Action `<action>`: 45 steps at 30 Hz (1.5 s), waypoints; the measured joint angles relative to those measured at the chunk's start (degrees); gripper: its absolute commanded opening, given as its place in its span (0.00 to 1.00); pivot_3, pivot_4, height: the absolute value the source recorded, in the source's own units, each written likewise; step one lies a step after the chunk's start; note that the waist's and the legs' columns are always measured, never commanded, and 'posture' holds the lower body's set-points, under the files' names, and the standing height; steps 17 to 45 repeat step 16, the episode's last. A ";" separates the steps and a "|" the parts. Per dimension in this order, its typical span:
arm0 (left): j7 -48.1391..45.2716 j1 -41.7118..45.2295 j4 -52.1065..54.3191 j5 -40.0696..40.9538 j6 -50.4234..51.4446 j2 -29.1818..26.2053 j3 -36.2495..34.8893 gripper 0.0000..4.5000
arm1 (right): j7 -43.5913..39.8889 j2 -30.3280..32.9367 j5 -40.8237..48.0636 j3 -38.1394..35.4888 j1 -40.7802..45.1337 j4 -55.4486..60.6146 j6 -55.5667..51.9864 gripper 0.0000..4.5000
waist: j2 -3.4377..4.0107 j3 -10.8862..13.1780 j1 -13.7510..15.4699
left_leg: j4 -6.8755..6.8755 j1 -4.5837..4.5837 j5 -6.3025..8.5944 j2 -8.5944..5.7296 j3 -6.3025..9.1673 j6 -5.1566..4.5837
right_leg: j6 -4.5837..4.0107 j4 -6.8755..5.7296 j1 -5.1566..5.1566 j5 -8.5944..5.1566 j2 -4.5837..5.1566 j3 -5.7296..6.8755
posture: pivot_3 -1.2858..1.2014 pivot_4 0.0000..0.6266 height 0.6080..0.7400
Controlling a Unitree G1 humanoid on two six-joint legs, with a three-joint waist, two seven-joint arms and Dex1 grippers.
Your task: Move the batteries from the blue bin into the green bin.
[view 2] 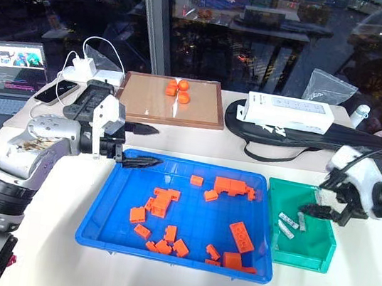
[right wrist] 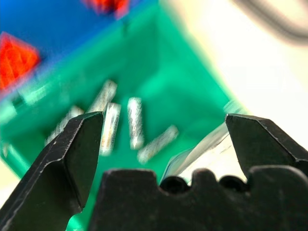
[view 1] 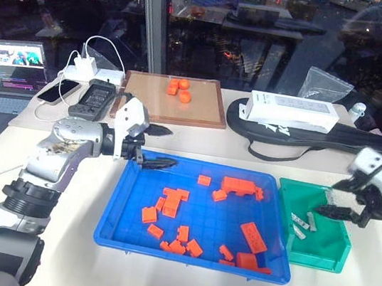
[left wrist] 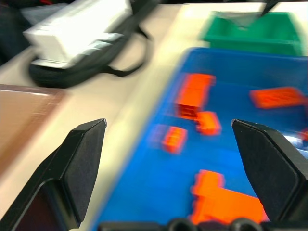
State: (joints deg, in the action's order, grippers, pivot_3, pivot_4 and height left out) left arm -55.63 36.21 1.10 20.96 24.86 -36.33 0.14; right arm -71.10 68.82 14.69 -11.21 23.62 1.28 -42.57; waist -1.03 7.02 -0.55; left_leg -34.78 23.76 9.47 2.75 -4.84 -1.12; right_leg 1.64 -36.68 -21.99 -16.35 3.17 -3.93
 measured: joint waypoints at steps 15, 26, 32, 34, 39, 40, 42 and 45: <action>11.27 -10.61 -1.11 -0.38 -1.82 1.45 -10.14 1.00 | 21.39 -22.91 7.55 -21.90 -9.21 -3.53 8.52 0.99 | -0.04 -0.06 0.10 | -0.04 -0.14 -0.01 -0.06 -0.08 0.02 | 0.14 0.02 0.21 0.08 0.16 -0.03 | 0.52 0.24 1.00; 11.19 -10.65 -1.25 -0.07 -0.63 1.48 -10.08 1.00 | 22.05 -22.90 7.30 -21.63 -9.02 -4.35 9.31 0.99 | -0.04 -0.06 0.00 | -0.04 -0.15 -0.01 -0.06 -0.09 0.02 | 0.14 0.02 0.21 0.08 0.14 -0.02 | 0.52 0.24 1.00; 11.19 -10.65 -1.25 -0.07 -0.63 1.48 -10.08 1.00 | 22.05 -22.90 7.30 -21.63 -9.02 -4.35 9.31 0.99 | -0.04 -0.06 0.00 | -0.04 -0.15 -0.01 -0.06 -0.09 0.02 | 0.14 0.02 0.21 0.08 0.14 -0.02 | 0.52 0.24 1.00; 11.19 -10.65 -1.25 -0.07 -0.63 1.48 -10.08 1.00 | 22.05 -22.90 7.30 -21.63 -9.02 -4.35 9.31 0.99 | -0.04 -0.06 0.00 | -0.04 -0.15 -0.01 -0.06 -0.09 0.02 | 0.14 0.02 0.21 0.08 0.14 -0.02 | 0.52 0.24 1.00; 11.19 -10.65 -1.25 -0.07 -0.63 1.48 -10.08 1.00 | 22.05 -22.90 7.30 -21.63 -9.02 -4.35 9.31 0.99 | -0.04 -0.06 0.00 | -0.04 -0.15 -0.01 -0.06 -0.09 0.02 | 0.14 0.02 0.21 0.08 0.14 -0.02 | 0.52 0.24 1.00; 11.19 -10.65 -1.25 -0.07 -0.63 1.48 -10.08 1.00 | 22.05 -22.90 7.30 -21.63 -9.02 -4.35 9.31 0.99 | -0.04 -0.06 0.00 | -0.04 -0.15 -0.01 -0.06 -0.09 0.02 | 0.14 0.02 0.21 0.08 0.14 -0.02 | 0.52 0.24 1.00; 11.19 -10.65 -1.25 -0.07 -0.63 1.48 -10.08 1.00 | 22.05 -22.90 7.30 -21.63 -9.02 -4.35 9.31 0.99 | -0.04 -0.06 0.00 | -0.04 -0.15 -0.01 -0.06 -0.09 0.02 | 0.14 0.02 0.21 0.08 0.14 -0.02 | 0.52 0.24 1.00; 11.19 -10.65 -1.25 -0.07 -0.63 1.48 -10.08 1.00 | 22.05 -22.90 7.30 -21.63 -9.02 -4.35 9.31 0.99 | -0.04 -0.06 0.00 | -0.04 -0.15 -0.01 -0.06 -0.09 0.02 | 0.14 0.02 0.21 0.08 0.14 -0.02 | 0.52 0.24 1.00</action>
